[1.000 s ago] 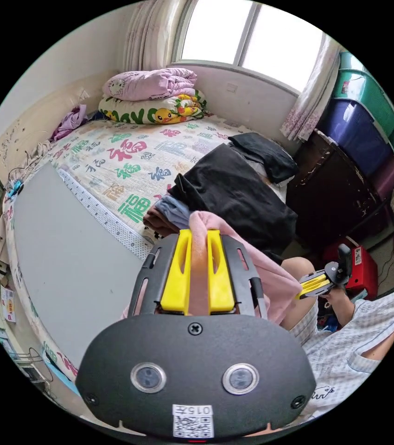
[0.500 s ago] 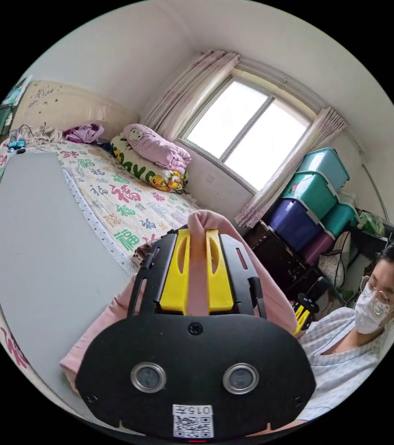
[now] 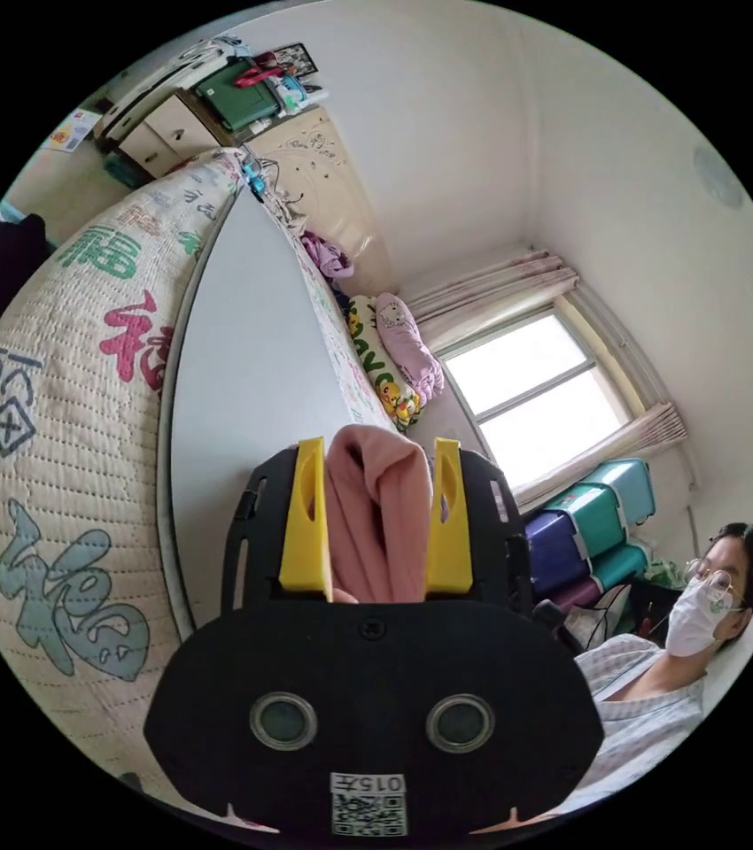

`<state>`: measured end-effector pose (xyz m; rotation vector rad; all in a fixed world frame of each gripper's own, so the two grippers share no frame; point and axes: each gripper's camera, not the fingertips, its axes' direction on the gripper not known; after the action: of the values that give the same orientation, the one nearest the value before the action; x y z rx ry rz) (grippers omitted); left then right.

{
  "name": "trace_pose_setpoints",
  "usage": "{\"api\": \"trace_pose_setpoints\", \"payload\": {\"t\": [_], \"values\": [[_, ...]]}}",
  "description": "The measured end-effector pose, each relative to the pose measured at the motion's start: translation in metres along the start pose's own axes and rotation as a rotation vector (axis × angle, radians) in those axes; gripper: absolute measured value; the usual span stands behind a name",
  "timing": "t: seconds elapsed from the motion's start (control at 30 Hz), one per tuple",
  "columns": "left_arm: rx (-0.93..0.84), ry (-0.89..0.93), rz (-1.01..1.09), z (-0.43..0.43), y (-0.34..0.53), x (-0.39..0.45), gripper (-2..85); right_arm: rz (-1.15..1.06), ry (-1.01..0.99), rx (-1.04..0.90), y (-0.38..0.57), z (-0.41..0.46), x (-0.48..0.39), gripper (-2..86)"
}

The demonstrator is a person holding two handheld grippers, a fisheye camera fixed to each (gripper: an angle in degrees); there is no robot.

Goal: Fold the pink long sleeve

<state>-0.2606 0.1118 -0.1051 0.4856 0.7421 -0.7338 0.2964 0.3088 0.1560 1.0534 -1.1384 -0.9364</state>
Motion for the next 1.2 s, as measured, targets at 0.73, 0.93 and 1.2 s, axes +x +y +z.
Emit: {"api": "trace_pose_setpoints", "payload": {"t": [0.73,0.93,1.2], "values": [[-0.246,-0.52,0.09,0.054,-0.067,0.048,3.2,0.07,-0.11,-0.14,0.061,0.116,0.098,4.1],[-0.169,-0.417,0.045,0.023,-0.063,0.06,6.3,-0.003,-0.3,-0.072,0.09,0.065,0.101,5.0],[-0.135,-0.434,0.403,0.026,-0.022,0.171,1.9,0.113,0.151,0.235,0.106,-0.05,0.15,1.7]]}}
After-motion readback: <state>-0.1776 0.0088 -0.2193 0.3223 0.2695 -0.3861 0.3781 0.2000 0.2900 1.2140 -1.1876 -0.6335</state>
